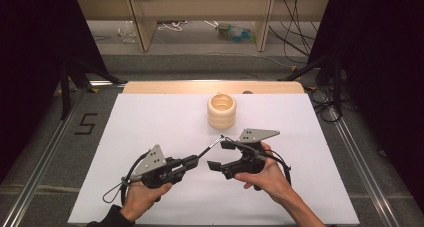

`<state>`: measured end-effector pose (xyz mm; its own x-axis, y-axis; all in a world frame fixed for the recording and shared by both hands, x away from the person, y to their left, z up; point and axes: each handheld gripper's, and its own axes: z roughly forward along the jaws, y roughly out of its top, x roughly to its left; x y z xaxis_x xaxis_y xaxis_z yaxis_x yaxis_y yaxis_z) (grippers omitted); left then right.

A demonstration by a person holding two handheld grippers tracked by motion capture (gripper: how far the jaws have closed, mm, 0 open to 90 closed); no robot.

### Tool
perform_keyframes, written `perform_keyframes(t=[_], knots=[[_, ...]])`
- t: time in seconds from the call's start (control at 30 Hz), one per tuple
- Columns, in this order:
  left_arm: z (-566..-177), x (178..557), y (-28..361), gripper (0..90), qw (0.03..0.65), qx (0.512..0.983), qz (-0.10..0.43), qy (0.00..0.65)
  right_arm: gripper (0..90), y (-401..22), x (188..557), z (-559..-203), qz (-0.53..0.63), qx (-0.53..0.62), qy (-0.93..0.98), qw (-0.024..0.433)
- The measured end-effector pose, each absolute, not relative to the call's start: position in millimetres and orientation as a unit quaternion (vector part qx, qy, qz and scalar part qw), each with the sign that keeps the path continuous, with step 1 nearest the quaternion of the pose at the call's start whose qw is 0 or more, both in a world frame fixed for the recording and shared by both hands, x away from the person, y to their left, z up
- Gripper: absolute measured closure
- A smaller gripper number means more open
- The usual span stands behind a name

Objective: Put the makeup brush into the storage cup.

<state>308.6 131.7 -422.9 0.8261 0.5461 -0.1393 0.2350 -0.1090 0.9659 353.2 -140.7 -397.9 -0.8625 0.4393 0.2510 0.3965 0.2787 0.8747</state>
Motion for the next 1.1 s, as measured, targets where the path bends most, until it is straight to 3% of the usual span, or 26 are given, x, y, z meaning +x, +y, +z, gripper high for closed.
perform_keyframes(t=[0.57,1.1], knots=[[-422.1,307.0,128.9,83.4,0.613,0.735,0.130,0.258,18.6,-134.5,353.9,-399.9,0.573,0.272,0.773,0.006],[-421.8,305.2,126.3,83.4,0.615,0.736,0.131,0.254,28.8,-132.1,353.8,-403.5,0.590,0.286,0.755,-0.015]])
